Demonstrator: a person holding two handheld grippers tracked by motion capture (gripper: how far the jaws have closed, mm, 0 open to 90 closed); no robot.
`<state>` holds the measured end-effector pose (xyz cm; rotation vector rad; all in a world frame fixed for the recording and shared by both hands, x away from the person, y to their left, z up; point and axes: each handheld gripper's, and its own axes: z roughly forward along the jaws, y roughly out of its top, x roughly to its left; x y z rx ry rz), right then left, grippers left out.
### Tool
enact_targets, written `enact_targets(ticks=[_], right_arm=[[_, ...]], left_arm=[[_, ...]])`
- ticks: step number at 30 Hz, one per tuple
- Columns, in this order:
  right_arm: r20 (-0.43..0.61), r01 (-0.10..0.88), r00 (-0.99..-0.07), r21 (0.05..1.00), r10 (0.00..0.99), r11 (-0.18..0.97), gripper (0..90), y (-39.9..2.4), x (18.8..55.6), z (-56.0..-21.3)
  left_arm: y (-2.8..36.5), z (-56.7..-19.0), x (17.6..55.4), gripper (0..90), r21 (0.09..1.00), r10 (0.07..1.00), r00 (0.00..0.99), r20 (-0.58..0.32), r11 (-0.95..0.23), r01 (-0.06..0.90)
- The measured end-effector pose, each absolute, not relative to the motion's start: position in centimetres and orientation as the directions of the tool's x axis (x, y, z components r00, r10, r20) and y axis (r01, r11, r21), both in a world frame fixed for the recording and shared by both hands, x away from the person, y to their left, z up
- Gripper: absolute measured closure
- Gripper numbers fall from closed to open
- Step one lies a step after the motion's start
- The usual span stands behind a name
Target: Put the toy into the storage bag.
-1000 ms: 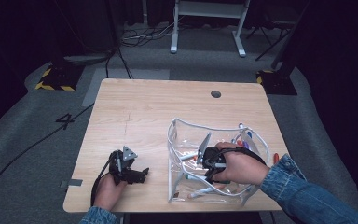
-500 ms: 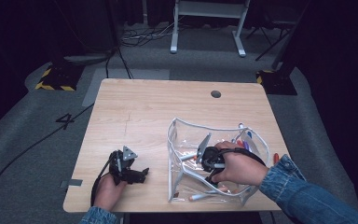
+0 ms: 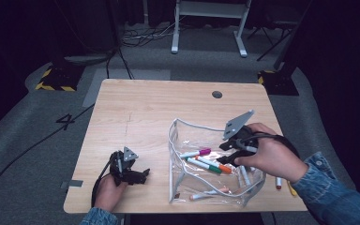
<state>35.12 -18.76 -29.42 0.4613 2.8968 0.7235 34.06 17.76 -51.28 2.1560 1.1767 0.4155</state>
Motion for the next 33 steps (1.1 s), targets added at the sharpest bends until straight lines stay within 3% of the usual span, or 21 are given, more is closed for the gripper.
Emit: enact_targets(ticks=[9, 20, 26, 33], right_arm=[[-0.015, 0.394, -0.872, 0.573, 0.490, 0.719, 56.5, -25.5, 34.6, -27.3], [0.000, 0.511, -0.759, 0.620, 0.651, 0.596, 58.3, -33.0, 34.5, -28.0], [-0.003, 0.633, -0.644, 0.559, 0.765, 0.535, 59.7, -37.4, 35.1, -31.8], [0.032, 0.743, -0.557, 0.467, 0.830, 0.480, 60.4, -40.7, 35.4, -37.2]], left_arm=[[17.8, -51.3, 34.1, 0.0, 0.662, 0.831, 0.556, -0.027, -0.402, 0.632], [17.8, -51.3, 34.1, 0.0, 0.662, 0.831, 0.556, -0.028, -0.401, 0.633], [17.8, -51.3, 34.1, 0.0, 0.662, 0.831, 0.556, -0.027, -0.402, 0.633], [17.8, -51.3, 34.1, 0.0, 0.662, 0.831, 0.556, -0.028, -0.401, 0.633]])
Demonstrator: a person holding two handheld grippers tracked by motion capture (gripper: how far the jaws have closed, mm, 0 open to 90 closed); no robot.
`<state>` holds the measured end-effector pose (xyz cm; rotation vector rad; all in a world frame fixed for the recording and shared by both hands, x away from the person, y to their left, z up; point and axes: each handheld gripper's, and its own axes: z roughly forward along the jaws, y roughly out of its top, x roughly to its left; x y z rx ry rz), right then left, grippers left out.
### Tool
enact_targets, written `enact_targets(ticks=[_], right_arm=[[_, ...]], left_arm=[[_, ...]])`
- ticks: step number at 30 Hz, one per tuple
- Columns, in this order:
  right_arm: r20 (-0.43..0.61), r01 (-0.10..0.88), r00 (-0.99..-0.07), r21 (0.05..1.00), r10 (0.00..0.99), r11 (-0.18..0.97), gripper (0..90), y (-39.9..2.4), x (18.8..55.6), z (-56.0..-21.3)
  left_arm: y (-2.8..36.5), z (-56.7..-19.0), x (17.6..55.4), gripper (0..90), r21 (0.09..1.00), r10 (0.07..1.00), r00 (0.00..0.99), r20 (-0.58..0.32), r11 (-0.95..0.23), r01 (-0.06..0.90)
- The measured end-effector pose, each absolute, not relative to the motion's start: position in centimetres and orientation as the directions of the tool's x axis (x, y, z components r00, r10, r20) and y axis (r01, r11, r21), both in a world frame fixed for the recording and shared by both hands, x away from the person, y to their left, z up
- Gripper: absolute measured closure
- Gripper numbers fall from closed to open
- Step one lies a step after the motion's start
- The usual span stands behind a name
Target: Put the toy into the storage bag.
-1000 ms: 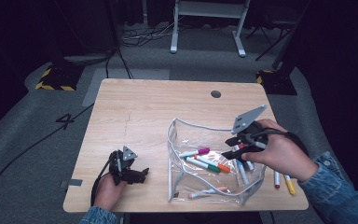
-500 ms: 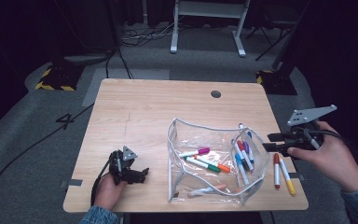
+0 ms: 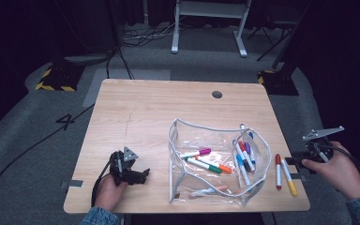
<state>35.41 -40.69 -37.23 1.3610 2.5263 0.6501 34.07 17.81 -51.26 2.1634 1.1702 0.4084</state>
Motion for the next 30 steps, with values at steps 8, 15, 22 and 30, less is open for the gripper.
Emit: enact_targets(ticks=[8, 15, 22, 30], right_arm=[[0.043, 0.816, -0.499, 0.360, 0.866, 0.452, 62.0, -42.6, 36.0, -42.8], [0.051, 0.853, -0.465, 0.293, 0.884, 0.432, 67.6, -42.6, 36.4, -45.8], [0.043, 0.892, -0.393, 0.259, 0.919, 0.369, 76.9, -41.8, 36.6, -46.5], [0.057, 0.866, -0.408, 0.340, 0.911, 0.366, 77.0, -42.0, 36.5, -42.7]], left_arm=[[17.8, -51.3, 34.1, 0.0, 0.662, 0.831, 0.556, -0.028, -0.402, 0.633], [17.8, -51.3, 34.1, 0.0, 0.662, 0.831, 0.556, -0.028, -0.401, 0.633], [17.8, -51.3, 34.1, 0.0, 0.662, 0.830, 0.556, -0.027, -0.402, 0.633], [17.8, -51.3, 34.1, 0.0, 0.662, 0.830, 0.556, -0.027, -0.402, 0.632]])
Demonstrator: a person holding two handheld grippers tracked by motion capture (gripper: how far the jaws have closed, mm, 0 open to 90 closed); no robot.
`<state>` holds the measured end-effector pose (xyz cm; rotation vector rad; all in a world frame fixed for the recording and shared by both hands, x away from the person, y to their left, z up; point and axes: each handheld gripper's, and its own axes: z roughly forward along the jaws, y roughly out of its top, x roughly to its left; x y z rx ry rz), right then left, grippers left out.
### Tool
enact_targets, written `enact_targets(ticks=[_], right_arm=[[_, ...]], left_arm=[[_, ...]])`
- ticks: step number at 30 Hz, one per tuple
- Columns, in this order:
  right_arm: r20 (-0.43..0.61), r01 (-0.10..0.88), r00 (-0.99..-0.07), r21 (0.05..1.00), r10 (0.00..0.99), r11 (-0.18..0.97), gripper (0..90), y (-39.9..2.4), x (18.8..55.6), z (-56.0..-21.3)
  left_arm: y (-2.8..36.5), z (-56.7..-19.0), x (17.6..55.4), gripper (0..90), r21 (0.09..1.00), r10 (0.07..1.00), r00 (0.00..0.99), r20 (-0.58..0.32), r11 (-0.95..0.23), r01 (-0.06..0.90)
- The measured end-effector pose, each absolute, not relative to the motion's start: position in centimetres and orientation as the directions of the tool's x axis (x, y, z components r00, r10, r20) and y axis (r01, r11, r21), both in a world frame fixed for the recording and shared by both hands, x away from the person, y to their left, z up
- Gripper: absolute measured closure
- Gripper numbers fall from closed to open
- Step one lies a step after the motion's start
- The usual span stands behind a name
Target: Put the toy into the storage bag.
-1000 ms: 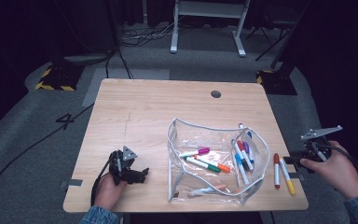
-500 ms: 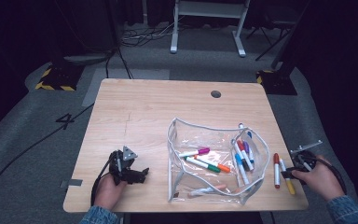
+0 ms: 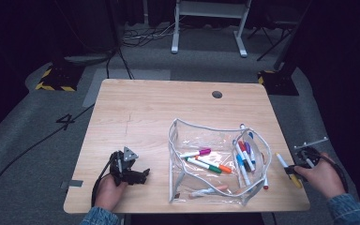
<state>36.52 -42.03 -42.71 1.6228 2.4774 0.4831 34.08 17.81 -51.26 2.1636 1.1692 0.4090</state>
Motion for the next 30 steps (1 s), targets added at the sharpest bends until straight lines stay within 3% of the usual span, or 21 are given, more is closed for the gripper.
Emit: enact_targets(ticks=[11, 18, 25, 30], right_arm=[[0.061, 0.736, -0.571, 0.479, 0.819, 0.478, 77.0, -38.6, 35.9, -32.6], [-0.006, 0.588, -0.720, 0.527, 0.694, 0.614, 77.0, -32.8, 35.8, -26.5], [-0.007, 0.488, -0.819, 0.517, 0.574, 0.703, 77.0, -27.1, 36.2, -25.4], [0.000, 0.401, -0.895, 0.439, 0.446, 0.804, 77.0, -22.0, 36.4, -27.1]], left_arm=[[17.8, -51.3, 34.1, 0.0, 0.662, 0.830, 0.557, -0.027, -0.402, 0.633], [17.8, -51.3, 34.1, 0.0, 0.662, 0.830, 0.557, -0.027, -0.402, 0.632], [17.8, -51.3, 34.1, 0.0, 0.662, 0.830, 0.556, -0.027, -0.402, 0.632], [17.8, -51.3, 34.1, 0.0, 0.663, 0.832, 0.554, -0.028, -0.399, 0.634]])
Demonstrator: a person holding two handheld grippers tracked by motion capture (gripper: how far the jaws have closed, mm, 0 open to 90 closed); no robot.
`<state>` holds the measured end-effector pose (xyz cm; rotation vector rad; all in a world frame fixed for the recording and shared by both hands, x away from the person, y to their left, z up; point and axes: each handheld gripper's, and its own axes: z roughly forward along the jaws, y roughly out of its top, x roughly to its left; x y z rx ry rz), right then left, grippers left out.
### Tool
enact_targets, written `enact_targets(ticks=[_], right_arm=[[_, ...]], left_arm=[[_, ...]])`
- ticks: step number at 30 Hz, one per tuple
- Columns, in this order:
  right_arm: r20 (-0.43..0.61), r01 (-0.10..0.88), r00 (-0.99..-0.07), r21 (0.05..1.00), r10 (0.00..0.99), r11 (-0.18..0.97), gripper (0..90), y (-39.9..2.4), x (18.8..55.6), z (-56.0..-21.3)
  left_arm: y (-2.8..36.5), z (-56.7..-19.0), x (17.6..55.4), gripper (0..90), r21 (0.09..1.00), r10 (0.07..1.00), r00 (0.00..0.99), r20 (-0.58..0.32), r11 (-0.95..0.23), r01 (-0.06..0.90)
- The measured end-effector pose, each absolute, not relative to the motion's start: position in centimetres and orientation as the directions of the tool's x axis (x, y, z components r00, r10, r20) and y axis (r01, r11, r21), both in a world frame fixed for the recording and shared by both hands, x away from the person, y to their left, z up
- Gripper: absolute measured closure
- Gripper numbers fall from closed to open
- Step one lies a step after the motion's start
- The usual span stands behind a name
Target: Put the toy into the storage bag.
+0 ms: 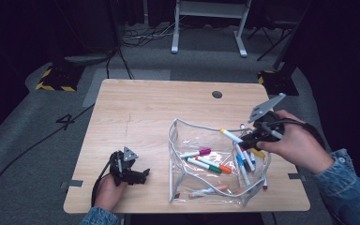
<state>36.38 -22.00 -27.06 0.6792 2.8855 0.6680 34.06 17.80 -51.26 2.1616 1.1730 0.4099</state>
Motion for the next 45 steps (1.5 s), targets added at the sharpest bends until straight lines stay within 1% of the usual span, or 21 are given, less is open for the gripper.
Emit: enact_targets(ticks=[6, 12, 13, 14, 17, 18, 19, 22, 29, 31, 33, 37, 42, 45], right_arm=[[0.029, 0.331, -0.938, 0.381, 0.346, 0.863, 77.0, -17.9, 36.3, -29.4], [0.066, 0.298, -0.954, 0.343, 0.293, 0.891, 77.0, -15.5, 36.3, -32.2], [0.066, 0.298, -0.954, 0.343, 0.293, 0.891, 77.0, -15.5, 36.3, -32.2], [0.079, 0.293, -0.956, 0.324, 0.282, 0.900, 77.0, -15.0, 36.3, -33.1], [0.081, 0.281, -0.960, 0.305, 0.269, 0.910, 77.0, -14.5, 36.3, -34.1], [0.084, 0.277, -0.961, 0.292, 0.264, 0.916, 77.0, -14.2, 36.3, -34.5], [0.088, 0.259, -0.966, 0.254, 0.245, 0.932, 77.0, -13.8, 36.2, -35.6], [0.102, 0.234, -0.971, 0.198, 0.217, 0.952, 77.0, -13.3, 36.0, -36.9], [0.138, 0.175, -0.977, 0.104, 0.160, 0.979, 76.9, -12.4, 35.4, -39.0], [0.151, 0.163, -0.977, 0.096, 0.148, 0.982, 76.5, -12.3, 35.3, -39.3], [0.152, 0.148, -0.980, 0.114, 0.130, 0.982, 68.8, -12.3, 35.3, -39.6], [0.128, 0.158, -0.982, 0.171, 0.137, 0.973, 61.4, -12.7, 35.3, -38.9], [0.108, 0.211, -0.976, 0.276, 0.188, 0.938, 56.9, -14.1, 35.6, -36.0], [0.069, 0.240, -0.971, 0.348, 0.231, 0.906, 57.7, -15.7, 35.8, -33.3]], left_arm=[[17.8, -51.3, 34.1, 0.0, 0.662, 0.830, 0.557, -0.032, -0.400, 0.634], [17.8, -51.3, 34.1, 0.0, 0.662, 0.831, 0.556, -0.028, -0.401, 0.633], [17.8, -51.3, 34.1, 0.0, 0.662, 0.831, 0.556, -0.028, -0.401, 0.633], [17.8, -51.3, 34.1, 0.0, 0.662, 0.830, 0.557, -0.028, -0.402, 0.633], [17.8, -51.3, 34.1, 0.0, 0.662, 0.831, 0.556, -0.028, -0.402, 0.633], [17.8, -51.3, 34.1, 0.0, 0.662, 0.831, 0.556, -0.028, -0.402, 0.633], [17.8, -51.3, 34.1, 0.0, 0.662, 0.830, 0.557, -0.030, -0.401, 0.633], [17.8, -51.3, 34.1, 0.0, 0.662, 0.830, 0.557, -0.031, -0.401, 0.633], [17.8, -51.3, 34.1, 0.0, 0.663, 0.830, 0.556, -0.037, -0.396, 0.636], [17.8, -51.3, 34.1, 0.0, 0.662, 0.830, 0.556, -0.037, -0.396, 0.636], [17.8, -51.3, 34.1, 0.0, 0.663, 0.830, 0.556, -0.037, -0.396, 0.635], [17.8, -51.3, 34.1, 0.0, 0.662, 0.830, 0.556, -0.036, -0.397, 0.635], [17.8, -51.3, 34.1, 0.0, 0.662, 0.830, 0.556, -0.037, -0.396, 0.636], [17.8, -51.3, 34.1, 0.0, 0.662, 0.830, 0.556, -0.037, -0.396, 0.636]])
